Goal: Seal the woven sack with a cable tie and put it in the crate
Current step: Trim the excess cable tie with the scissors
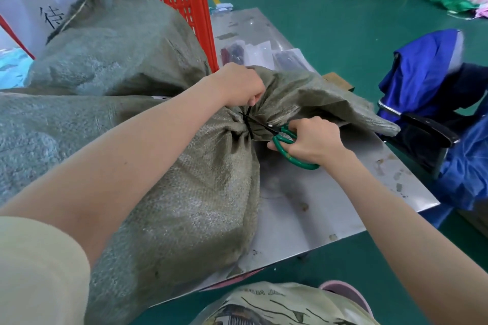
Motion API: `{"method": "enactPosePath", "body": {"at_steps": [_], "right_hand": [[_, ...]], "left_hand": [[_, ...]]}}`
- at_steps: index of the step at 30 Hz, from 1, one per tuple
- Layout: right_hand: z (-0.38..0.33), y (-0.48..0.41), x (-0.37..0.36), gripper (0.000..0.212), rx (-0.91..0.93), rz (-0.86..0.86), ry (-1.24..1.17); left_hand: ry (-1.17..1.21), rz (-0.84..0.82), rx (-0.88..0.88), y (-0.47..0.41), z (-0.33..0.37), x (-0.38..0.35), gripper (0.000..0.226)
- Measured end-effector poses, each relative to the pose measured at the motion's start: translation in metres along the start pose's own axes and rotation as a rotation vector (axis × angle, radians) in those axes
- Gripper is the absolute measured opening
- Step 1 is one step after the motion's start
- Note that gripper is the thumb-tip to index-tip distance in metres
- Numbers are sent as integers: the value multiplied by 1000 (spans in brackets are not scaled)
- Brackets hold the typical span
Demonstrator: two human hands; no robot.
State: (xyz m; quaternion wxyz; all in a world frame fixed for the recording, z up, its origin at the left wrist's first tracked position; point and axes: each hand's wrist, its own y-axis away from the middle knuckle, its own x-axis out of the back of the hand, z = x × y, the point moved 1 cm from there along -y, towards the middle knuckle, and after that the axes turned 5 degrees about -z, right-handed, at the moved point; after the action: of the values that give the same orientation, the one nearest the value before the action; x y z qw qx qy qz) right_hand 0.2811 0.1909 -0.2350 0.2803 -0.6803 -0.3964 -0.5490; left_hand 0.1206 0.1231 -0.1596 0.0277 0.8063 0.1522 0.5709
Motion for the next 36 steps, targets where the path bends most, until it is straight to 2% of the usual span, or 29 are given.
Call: {"method": "enactPosePath", "body": {"at_steps": [4,8,11,16,20,22,25,27,30,34,36], "right_hand": [[-5,0,1,56,29,1,55],[-10,-2,5,31,73,11,149],[-10,-3,5,26,68,6,189],[-1,4,6,35,31,57,203],[28,23,1,35,-75,60,158],[48,36,-7,33,-143,18,139],[78,57,-22,30,-224,-57,121],[98,70,-30,28,-288,-107,121],[122,84,-41,27,-393,-141,95],[137,88,-48,35,-499,-161,77],[138,84,-49,37,-544,-167,46]], "left_hand": [[-1,4,-10,-2,1,-1,24],[-20,14,6,-3,3,-2,24],[28,35,58,-4,5,-2,26],[208,73,122,-8,13,7,27],[551,93,155,-15,29,13,21],[691,14,90,-24,45,15,15],[826,-323,25,-40,75,5,12],[875,-530,19,-51,93,-4,25],[874,-742,25,-57,106,-10,39],[896,-947,-103,-51,111,-4,16],[996,-933,-111,-53,121,-7,13]]}}
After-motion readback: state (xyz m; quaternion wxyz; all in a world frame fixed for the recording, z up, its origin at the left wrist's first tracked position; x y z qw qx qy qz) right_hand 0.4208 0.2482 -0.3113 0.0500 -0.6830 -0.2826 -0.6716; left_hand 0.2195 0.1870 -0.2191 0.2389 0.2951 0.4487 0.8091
